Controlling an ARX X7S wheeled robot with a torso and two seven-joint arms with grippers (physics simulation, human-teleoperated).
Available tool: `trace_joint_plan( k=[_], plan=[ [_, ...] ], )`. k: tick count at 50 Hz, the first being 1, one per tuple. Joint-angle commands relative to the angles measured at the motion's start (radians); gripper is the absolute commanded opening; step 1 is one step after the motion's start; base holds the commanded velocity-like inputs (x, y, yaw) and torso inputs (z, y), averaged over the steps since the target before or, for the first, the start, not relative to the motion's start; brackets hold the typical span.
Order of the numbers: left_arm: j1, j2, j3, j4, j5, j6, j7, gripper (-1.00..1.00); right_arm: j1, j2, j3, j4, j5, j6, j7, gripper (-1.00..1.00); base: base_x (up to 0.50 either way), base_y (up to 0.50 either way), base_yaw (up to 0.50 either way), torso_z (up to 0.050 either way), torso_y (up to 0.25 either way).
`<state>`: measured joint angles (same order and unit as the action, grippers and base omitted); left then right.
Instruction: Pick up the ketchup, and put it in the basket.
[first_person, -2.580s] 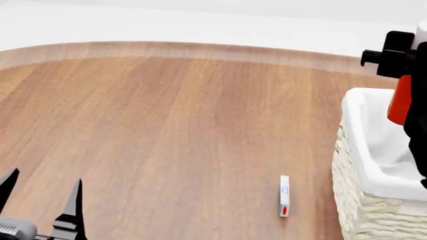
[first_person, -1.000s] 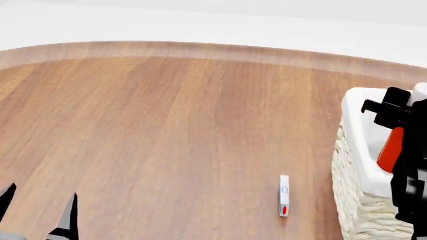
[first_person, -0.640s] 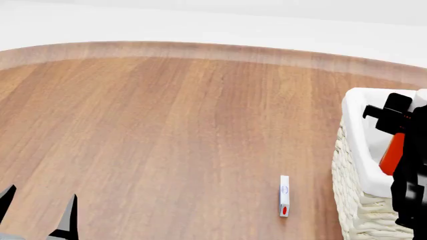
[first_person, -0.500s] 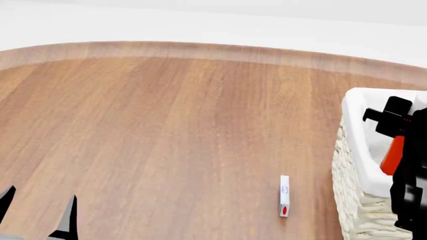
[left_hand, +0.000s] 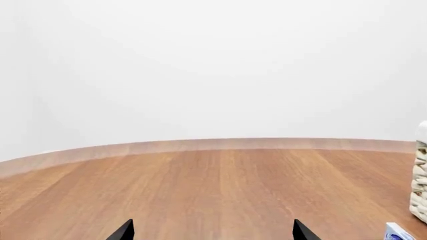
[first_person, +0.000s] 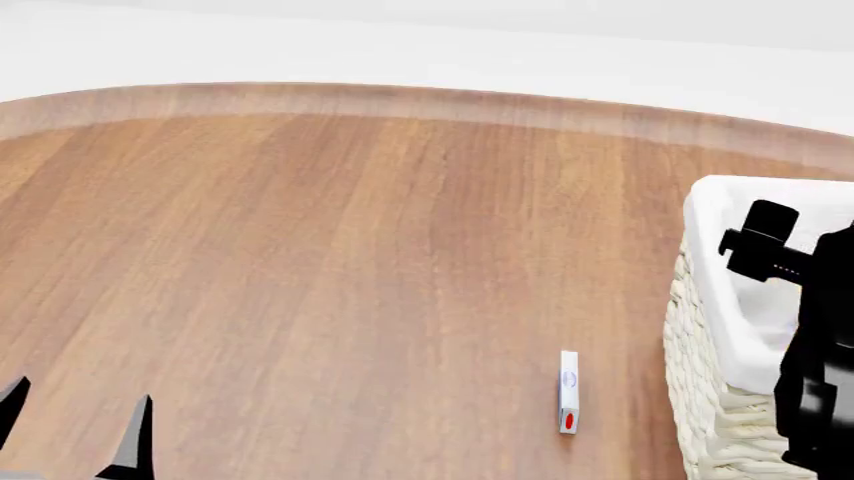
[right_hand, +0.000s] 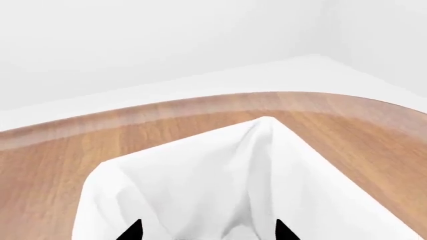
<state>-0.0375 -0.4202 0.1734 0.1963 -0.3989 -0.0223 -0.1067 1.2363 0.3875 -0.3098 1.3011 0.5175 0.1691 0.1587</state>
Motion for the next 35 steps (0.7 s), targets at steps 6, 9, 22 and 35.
trace_joint_plan(
  k=[6,9,22,35],
  plan=[
    [0.0,-0.003,-0.004,0.002,-0.002,0.001,-0.01,1.0,-0.045,0.001,0.029,-0.081,-0.014,0.023,-0.01,1.0,0.0,0.0,0.0,0.0,0.0],
    [-0.004,-0.002,-0.006,0.004,-0.003,-0.004,-0.016,1.0,-0.093,0.015,0.035,-0.183,0.003,0.061,0.007,1.0,0.0,0.0,0.0,0.0,0.0],
    [-0.031,0.002,-0.023,0.038,-0.012,-0.048,-0.068,1.0,-0.352,0.091,0.101,-0.701,0.106,0.172,0.143,1.0,0.0,0.0,0.0,0.0,0.0],
    [-0.037,0.002,-0.045,0.118,-0.04,-0.093,-0.122,1.0,-0.587,0.148,0.158,-1.167,0.203,0.208,0.258,1.0,0.0,0.0,0.0,0.0,0.0]
  ],
)
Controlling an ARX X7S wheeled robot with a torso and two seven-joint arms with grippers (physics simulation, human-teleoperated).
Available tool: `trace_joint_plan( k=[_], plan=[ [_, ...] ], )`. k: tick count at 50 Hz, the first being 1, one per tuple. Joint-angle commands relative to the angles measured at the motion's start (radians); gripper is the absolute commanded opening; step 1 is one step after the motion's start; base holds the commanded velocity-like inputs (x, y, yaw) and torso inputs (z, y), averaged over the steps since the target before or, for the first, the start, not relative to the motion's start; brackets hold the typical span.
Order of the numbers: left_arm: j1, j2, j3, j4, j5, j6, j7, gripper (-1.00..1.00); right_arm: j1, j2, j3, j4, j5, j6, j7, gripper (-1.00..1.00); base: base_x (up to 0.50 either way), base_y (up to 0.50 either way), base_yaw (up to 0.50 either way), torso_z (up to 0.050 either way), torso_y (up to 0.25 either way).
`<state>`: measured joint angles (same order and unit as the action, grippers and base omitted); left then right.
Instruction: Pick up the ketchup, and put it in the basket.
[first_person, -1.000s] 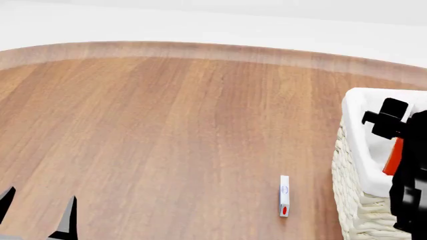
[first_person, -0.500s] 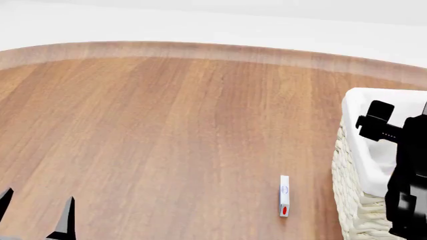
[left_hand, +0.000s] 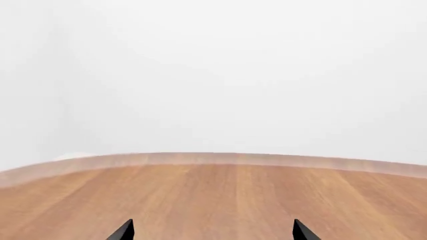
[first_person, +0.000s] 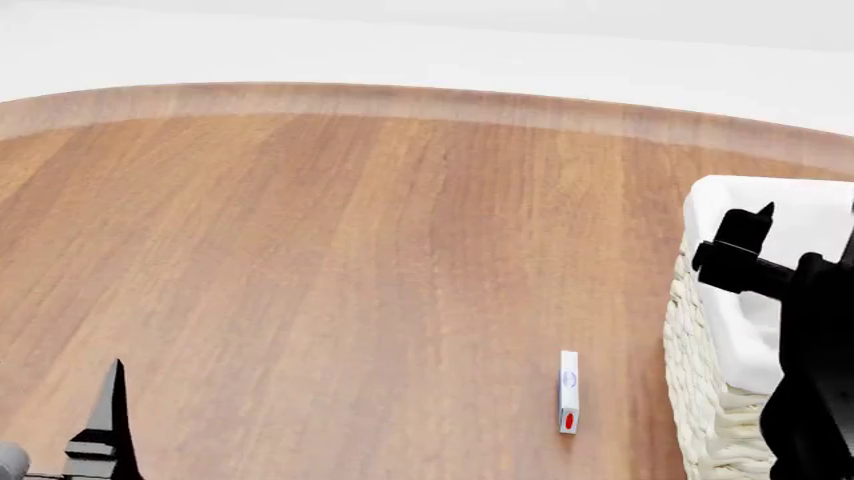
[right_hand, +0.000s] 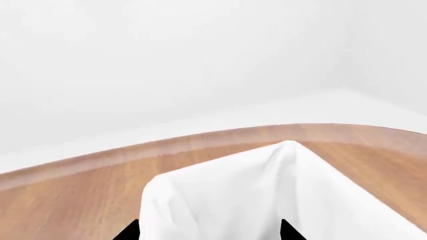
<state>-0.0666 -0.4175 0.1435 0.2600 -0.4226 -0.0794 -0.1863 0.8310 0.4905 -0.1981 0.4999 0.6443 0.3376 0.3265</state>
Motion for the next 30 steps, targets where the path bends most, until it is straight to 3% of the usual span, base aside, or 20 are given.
trace_joint_plan(
  k=[1,30],
  plan=[
    [-0.007,-0.002,-0.018,0.066,-0.017,-0.043,-0.049,1.0,-0.203,0.053,0.04,-0.411,0.065,0.033,0.1,1.0,0.0,0.0,0.0,0.0,0.0],
    [0.039,-0.035,-0.076,0.293,-0.011,-0.092,-0.173,1.0,-0.493,0.113,0.01,-0.991,-0.015,-0.01,0.269,1.0,0.0,0.0,0.0,0.0,0.0]
  ],
)
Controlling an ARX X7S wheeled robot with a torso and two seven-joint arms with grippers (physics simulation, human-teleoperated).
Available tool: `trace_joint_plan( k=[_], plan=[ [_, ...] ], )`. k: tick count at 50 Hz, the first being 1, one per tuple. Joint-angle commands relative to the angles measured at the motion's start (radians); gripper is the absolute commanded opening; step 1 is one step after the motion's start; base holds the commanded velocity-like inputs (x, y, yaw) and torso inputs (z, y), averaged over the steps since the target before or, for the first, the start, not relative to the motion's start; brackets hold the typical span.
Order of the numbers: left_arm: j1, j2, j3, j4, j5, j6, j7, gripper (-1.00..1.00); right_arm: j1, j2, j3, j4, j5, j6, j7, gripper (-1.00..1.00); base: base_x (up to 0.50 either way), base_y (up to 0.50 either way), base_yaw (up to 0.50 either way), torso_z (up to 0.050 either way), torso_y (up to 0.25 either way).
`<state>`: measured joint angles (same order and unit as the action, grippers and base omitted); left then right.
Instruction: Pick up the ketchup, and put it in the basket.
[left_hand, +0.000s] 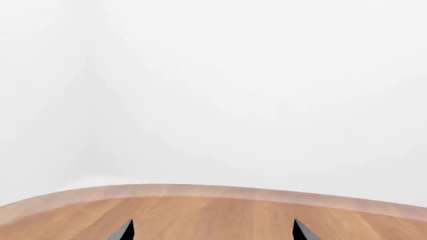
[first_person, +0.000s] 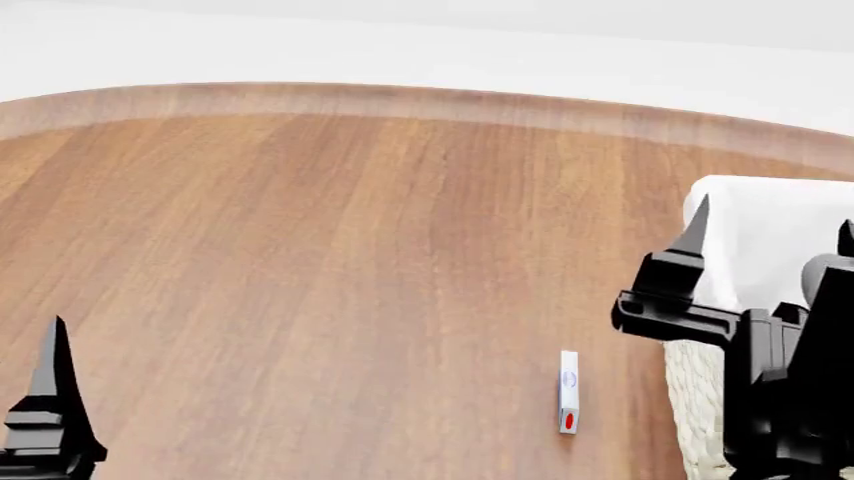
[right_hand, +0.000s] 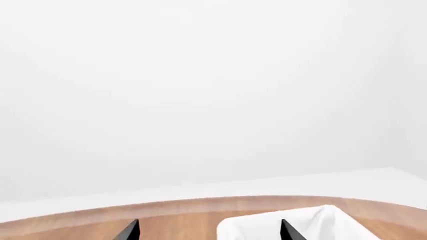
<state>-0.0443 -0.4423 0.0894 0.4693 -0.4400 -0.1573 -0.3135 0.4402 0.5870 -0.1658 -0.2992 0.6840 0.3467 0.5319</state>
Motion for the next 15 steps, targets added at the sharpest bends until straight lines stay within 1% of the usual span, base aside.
trace_joint_plan(
  k=[1,3,11,15],
  plan=[
    [0.022,-0.014,-0.025,0.098,0.007,-0.015,-0.051,1.0,-0.108,0.02,-0.025,-0.209,-0.07,-0.024,0.071,1.0,0.0,0.0,0.0,0.0,0.0],
    [0.031,-0.022,-0.038,0.138,-0.013,-0.028,-0.061,1.0,-0.124,0.034,-0.042,-0.274,-0.101,-0.015,0.09,1.0,0.0,0.0,0.0,0.0,0.0],
    [0.066,-0.05,-0.065,0.265,-0.032,-0.047,-0.089,1.0,-0.176,0.054,-0.064,-0.468,-0.125,0.007,0.149,1.0,0.0,0.0,0.0,0.0,0.0],
    [0.089,-0.063,-0.082,0.323,-0.059,-0.057,-0.099,1.0,-0.187,0.071,-0.073,-0.576,-0.13,0.045,0.189,1.0,0.0,0.0,0.0,0.0,0.0]
  ],
)
